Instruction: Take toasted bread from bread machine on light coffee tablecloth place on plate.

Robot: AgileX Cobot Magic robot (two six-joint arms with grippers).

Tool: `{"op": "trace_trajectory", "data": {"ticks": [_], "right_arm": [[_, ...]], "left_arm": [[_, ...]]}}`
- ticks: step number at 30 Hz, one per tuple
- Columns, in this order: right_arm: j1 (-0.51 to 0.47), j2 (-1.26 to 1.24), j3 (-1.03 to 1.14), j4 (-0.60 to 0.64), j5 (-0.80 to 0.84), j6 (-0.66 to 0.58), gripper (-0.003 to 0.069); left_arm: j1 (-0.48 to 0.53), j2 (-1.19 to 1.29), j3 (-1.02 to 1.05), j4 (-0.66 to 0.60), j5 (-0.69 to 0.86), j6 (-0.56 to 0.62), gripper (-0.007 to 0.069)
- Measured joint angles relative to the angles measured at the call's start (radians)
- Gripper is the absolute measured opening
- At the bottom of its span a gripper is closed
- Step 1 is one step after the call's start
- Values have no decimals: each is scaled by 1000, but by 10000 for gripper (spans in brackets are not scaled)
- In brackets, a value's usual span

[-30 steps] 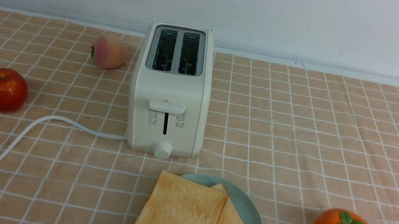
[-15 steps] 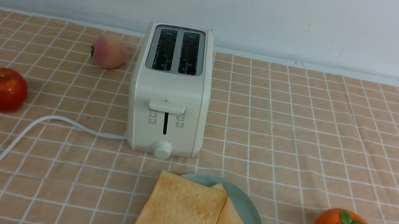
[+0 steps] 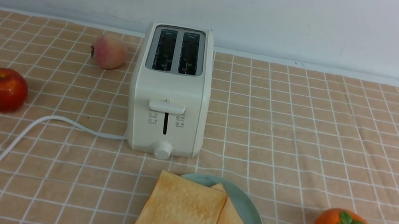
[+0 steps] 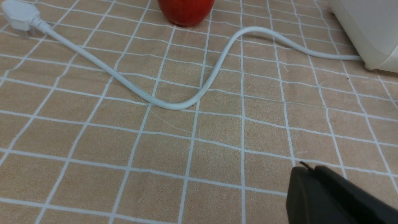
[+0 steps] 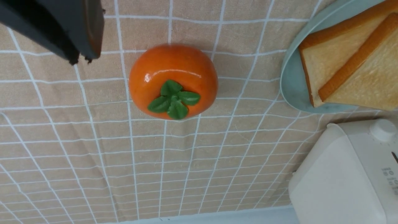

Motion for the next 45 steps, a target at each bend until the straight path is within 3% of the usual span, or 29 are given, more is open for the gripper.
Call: {"op": "trace_trajectory", "data": {"ticks": [9, 15, 22, 26, 39, 42, 45], "right_arm": [[-3, -1, 0, 0, 0, 0, 48], [-62, -2, 0, -19, 0, 0, 50], [-103, -72, 0, -232, 83, 0, 55], [-110, -110, 0, -271, 133, 5, 59], [-134, -112, 0, -273, 150, 78, 76], [-134, -112, 0, -244, 158, 78, 80], [-137, -112, -3, -116, 180, 62, 86]], "left_arm": [[0, 0, 0, 0, 0, 0, 1], [0, 0, 0, 4, 0, 0, 10], [0, 0, 0, 4, 1, 0, 17], [0, 0, 0, 4, 1, 0, 20], [0, -1, 0, 4, 1, 0, 36], [0, -1, 0, 4, 1, 0, 36], [0, -1, 0, 5, 1, 0, 37]]}}
